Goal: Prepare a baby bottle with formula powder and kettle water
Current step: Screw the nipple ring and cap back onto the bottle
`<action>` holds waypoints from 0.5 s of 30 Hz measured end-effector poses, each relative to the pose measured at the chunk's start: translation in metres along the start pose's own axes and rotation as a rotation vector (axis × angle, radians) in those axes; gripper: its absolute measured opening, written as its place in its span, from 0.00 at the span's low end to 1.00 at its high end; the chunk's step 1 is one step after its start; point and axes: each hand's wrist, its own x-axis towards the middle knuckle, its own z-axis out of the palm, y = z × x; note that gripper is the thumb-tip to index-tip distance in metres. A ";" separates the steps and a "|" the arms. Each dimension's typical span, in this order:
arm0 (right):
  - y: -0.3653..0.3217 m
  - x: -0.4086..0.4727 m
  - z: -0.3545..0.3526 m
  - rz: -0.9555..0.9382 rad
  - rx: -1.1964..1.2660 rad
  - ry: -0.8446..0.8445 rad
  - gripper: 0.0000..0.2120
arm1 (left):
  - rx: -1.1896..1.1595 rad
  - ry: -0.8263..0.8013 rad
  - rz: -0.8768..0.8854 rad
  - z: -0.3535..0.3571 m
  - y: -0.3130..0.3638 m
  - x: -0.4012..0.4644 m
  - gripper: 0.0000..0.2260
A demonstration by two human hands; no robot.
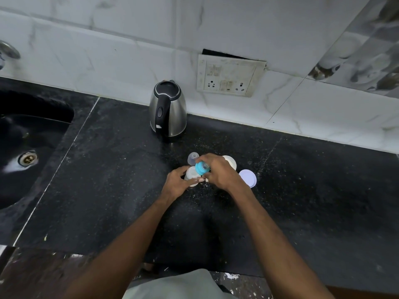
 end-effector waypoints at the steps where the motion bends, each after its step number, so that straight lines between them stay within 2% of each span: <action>1: 0.000 0.000 -0.001 -0.003 0.006 0.004 0.27 | -0.004 -0.007 0.008 -0.001 -0.001 0.001 0.23; 10: -0.002 0.001 0.001 0.006 0.017 0.012 0.26 | 0.007 -0.085 0.037 -0.008 -0.004 0.013 0.27; 15: -0.004 0.002 0.002 0.020 -0.010 0.006 0.26 | 0.057 -0.070 0.039 -0.010 -0.013 0.012 0.30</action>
